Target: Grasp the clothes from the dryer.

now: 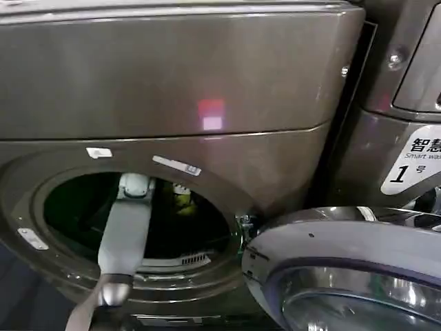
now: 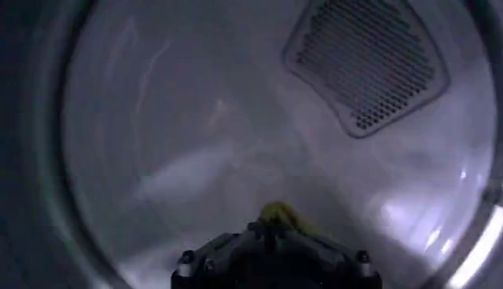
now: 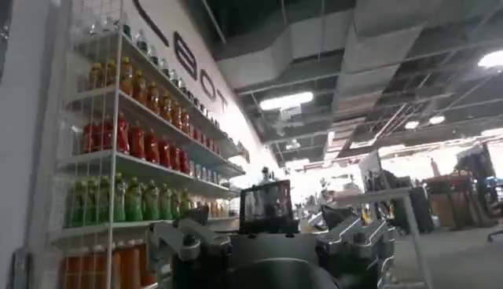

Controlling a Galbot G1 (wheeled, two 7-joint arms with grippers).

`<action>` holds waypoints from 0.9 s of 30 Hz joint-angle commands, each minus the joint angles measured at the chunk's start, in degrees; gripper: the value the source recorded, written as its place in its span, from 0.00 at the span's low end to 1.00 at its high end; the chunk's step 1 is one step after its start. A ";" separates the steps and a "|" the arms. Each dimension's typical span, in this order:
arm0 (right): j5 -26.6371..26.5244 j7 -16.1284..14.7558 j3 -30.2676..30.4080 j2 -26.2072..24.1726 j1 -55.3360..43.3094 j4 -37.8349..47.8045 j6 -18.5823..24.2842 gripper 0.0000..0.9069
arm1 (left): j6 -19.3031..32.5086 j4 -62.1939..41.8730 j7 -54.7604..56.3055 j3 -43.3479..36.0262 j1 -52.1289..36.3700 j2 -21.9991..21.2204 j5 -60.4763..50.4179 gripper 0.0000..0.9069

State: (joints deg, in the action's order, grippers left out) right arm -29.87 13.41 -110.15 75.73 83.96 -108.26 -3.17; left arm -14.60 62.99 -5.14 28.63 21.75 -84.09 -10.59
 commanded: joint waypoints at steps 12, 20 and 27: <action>0.22 -0.83 -0.86 0.28 0.14 -0.33 -0.32 1.00 | -2.66 1.91 4.97 -0.09 1.01 -0.40 4.92 0.00; 0.21 -0.83 -1.28 0.19 -0.30 -0.85 -1.74 1.00 | -2.66 1.62 4.79 -0.04 0.99 -0.22 4.87 0.00; 0.51 -0.59 -1.34 0.27 -0.24 -1.05 -2.01 1.00 | -2.33 1.27 4.85 -0.03 0.85 -0.19 4.66 0.00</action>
State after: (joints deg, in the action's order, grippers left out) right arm -29.45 12.79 -111.34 75.91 83.85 -109.11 -4.70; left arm -16.99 64.29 -0.62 28.61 22.56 -84.33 -6.08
